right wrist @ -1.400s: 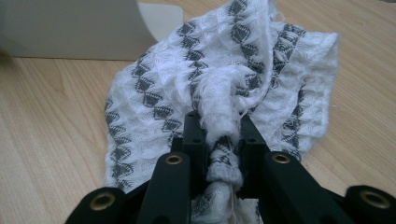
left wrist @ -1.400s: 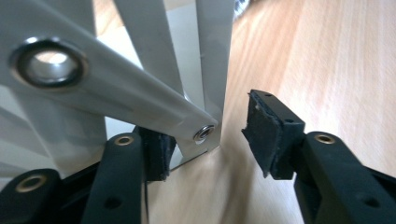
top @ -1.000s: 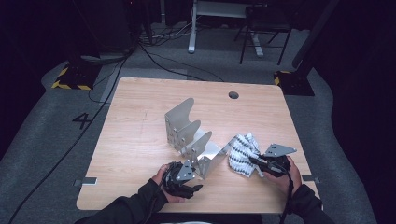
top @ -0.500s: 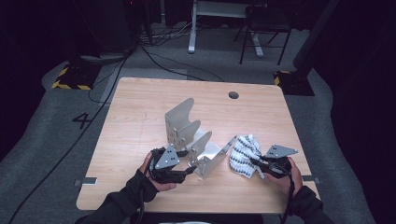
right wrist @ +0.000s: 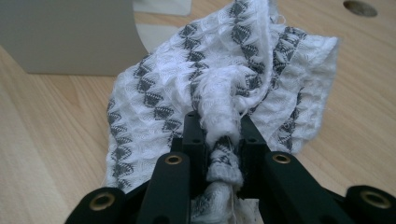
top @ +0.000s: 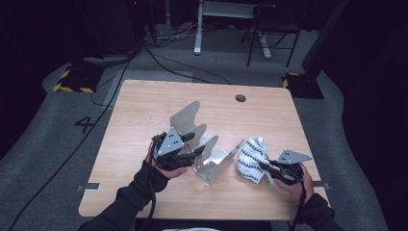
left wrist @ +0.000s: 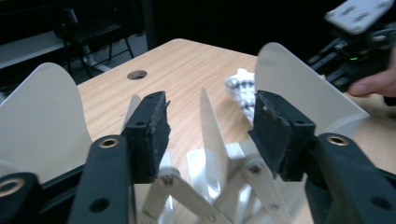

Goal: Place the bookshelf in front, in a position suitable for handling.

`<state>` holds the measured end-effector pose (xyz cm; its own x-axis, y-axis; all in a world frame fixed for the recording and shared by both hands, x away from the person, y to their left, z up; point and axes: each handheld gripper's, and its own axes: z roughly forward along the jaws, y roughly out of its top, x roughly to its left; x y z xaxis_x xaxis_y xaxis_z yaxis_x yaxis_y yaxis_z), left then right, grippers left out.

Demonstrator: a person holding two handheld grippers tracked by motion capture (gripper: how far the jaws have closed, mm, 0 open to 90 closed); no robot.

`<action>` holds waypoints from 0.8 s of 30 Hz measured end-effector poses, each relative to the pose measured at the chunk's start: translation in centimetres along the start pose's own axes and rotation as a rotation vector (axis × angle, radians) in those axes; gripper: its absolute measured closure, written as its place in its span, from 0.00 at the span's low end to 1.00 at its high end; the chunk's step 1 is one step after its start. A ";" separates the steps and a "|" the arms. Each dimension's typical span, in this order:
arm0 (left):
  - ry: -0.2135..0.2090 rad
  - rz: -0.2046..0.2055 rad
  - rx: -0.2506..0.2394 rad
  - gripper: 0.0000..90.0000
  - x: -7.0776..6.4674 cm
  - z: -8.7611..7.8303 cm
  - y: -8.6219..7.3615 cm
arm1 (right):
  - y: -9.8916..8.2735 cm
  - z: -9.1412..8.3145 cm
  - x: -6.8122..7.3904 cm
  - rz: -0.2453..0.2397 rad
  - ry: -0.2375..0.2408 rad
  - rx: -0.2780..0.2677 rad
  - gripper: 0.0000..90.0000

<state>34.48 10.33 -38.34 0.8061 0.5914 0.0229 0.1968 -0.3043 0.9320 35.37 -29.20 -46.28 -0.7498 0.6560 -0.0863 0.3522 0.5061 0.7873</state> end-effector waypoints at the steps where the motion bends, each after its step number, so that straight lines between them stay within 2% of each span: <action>1: 0.008 0.004 0.010 0.54 0.1 0.4 0.0 | 0.3 -0.2 0.3 -0.010 0.000 -0.016 0.87; 2: 0.029 0.010 0.026 0.55 0.1 0.8 0.1 | 0.6 -0.4 0.5 -0.017 0.001 -0.030 0.87; 4: 0.013 -0.011 0.041 0.59 0.4 1.5 0.0 | 1.3 -0.9 1.1 -0.029 0.013 -0.068 0.87; 6: 0.026 -0.018 0.057 0.60 0.6 2.0 -0.1 | 1.7 -1.3 1.6 -0.045 0.019 -0.091 0.87; 7: 0.017 -0.025 0.059 0.61 0.8 2.3 -0.2 | 1.9 -1.4 1.8 -0.050 0.016 -0.100 0.87; 13: 0.000 -0.032 0.079 0.63 1.0 3.4 -0.3 | 3.3 -2.1 3.4 -0.096 0.021 -0.159 0.87; 19: -0.023 -0.036 0.105 0.72 0.9 4.3 -0.3 | 4.9 -2.1 4.9 -0.161 0.026 -0.195 0.87; 24: -0.050 -0.037 0.112 0.79 0.7 4.9 -0.2 | 6.0 -1.6 5.6 -0.188 0.027 -0.213 0.87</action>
<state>37.72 7.19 -40.31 0.8233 0.5668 -0.0312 0.2855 -0.3659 0.8858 32.36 -23.37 -41.01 -0.8064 0.5454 -0.2289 0.0821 0.4864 0.8699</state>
